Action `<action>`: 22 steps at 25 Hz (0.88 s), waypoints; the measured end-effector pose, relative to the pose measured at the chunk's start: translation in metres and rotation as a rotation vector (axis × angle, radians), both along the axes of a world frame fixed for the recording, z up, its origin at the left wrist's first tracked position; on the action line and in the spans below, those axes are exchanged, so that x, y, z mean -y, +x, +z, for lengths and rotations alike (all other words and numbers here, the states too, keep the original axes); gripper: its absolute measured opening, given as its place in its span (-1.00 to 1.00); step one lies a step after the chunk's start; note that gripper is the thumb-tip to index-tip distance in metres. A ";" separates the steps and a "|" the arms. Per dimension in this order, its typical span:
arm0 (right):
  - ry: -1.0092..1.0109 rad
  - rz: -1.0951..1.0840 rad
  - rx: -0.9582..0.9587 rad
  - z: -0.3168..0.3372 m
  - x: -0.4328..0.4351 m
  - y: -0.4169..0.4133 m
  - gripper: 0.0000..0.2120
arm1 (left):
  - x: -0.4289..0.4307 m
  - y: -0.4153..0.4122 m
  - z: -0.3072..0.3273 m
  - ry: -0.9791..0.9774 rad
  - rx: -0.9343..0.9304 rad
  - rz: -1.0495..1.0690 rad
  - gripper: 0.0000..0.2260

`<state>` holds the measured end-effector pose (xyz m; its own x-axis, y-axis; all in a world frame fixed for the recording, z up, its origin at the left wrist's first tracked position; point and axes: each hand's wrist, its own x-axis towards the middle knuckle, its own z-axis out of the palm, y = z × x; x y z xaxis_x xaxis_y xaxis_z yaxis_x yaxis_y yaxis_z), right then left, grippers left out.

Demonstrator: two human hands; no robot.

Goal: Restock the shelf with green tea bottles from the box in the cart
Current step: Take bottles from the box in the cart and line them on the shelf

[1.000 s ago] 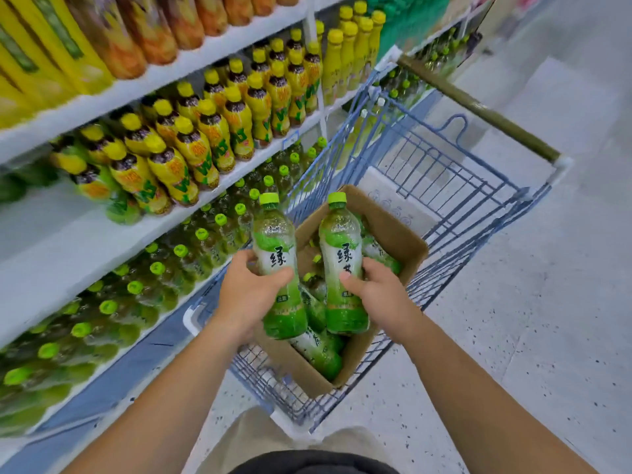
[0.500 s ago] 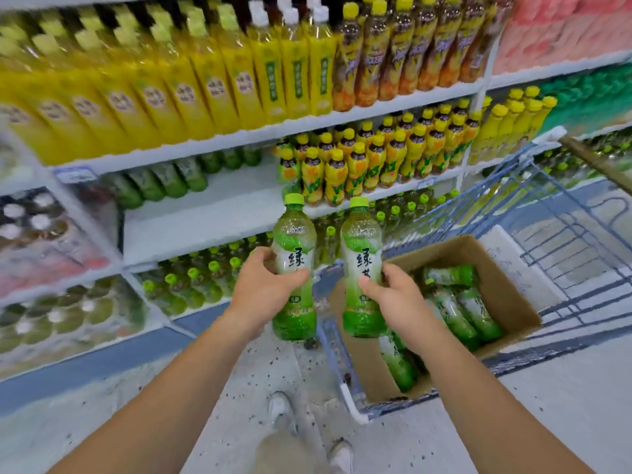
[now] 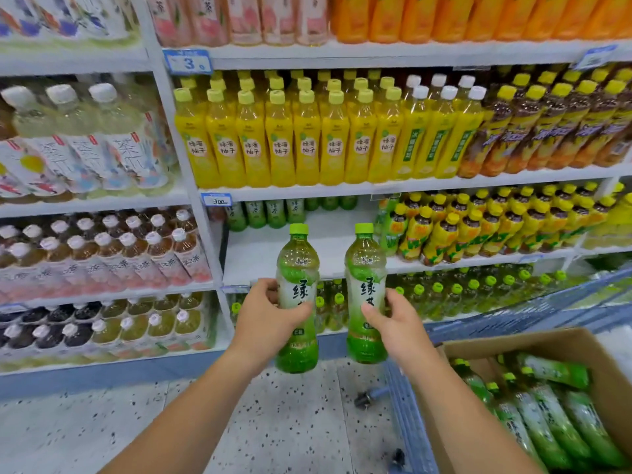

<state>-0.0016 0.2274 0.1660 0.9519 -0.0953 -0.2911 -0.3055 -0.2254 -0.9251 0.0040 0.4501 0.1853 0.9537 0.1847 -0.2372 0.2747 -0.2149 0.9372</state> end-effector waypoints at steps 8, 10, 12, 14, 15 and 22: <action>-0.008 -0.074 0.081 -0.087 -0.028 0.095 -0.78 | -0.014 0.102 -0.089 -0.034 0.093 -0.048 -0.61; -0.019 -0.071 0.126 -0.115 -0.024 0.130 -0.76 | -0.005 0.138 -0.118 -0.026 0.169 -0.057 -0.65; -0.020 -0.072 0.175 -0.143 -0.020 0.167 -0.74 | 0.004 0.173 -0.146 -0.009 0.251 -0.034 -0.66; -0.012 -0.083 0.241 -0.171 -0.014 0.204 -0.77 | 0.012 0.205 -0.171 0.006 0.327 -0.016 -0.67; -0.011 -0.075 0.278 -0.186 -0.013 0.222 -0.78 | 0.015 0.220 -0.183 0.009 0.370 -0.010 -0.68; 0.010 -0.064 0.491 -0.251 -0.010 0.297 -0.71 | 0.031 0.289 -0.241 0.019 0.648 -0.009 -0.67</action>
<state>0.2955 0.2373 -0.0849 0.9692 -0.1579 0.1888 0.1538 -0.2107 -0.9654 0.2935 0.4191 -0.0561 0.9040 0.1749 0.3900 -0.3468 -0.2332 0.9085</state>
